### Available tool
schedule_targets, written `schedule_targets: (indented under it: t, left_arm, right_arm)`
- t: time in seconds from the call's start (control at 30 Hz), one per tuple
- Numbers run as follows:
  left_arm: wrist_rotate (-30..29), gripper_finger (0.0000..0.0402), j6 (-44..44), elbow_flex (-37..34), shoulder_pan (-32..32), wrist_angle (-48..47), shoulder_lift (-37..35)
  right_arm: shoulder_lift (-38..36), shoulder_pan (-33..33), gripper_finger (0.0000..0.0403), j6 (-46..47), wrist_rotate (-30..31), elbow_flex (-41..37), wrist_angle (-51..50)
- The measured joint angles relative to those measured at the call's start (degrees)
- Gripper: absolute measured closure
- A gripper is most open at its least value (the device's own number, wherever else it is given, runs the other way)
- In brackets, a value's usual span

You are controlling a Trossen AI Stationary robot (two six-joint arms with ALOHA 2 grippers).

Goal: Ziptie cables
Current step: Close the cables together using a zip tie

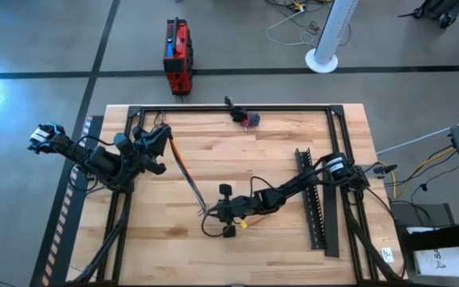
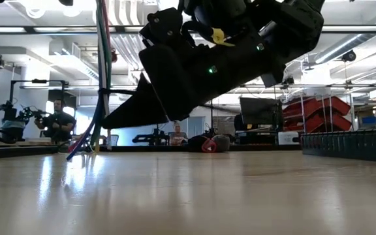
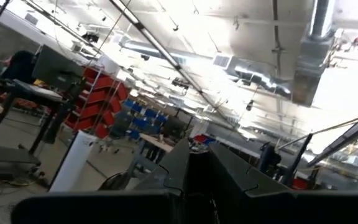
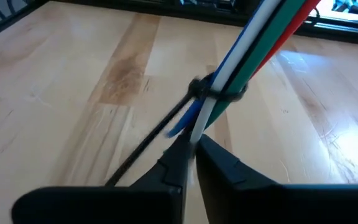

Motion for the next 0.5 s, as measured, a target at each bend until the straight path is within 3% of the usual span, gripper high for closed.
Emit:
schedule_targets:
  t: [0.33, 0.5]
  left_arm:
    - [2.0, 0.0373, -2.7, 0.0, 0.0, 0.0, 0.4]
    - [6.3, 0.0373, -5.6, 0.0, 0.0, -0.3, 1.2]
  right_arm:
    - [0.2, -1.2, 0.0237, 2.9, 0.3, 0.0, 2.5]
    - [0.2, -2.2, 0.0198, 2.9, 0.5, 0.1, 4.1]
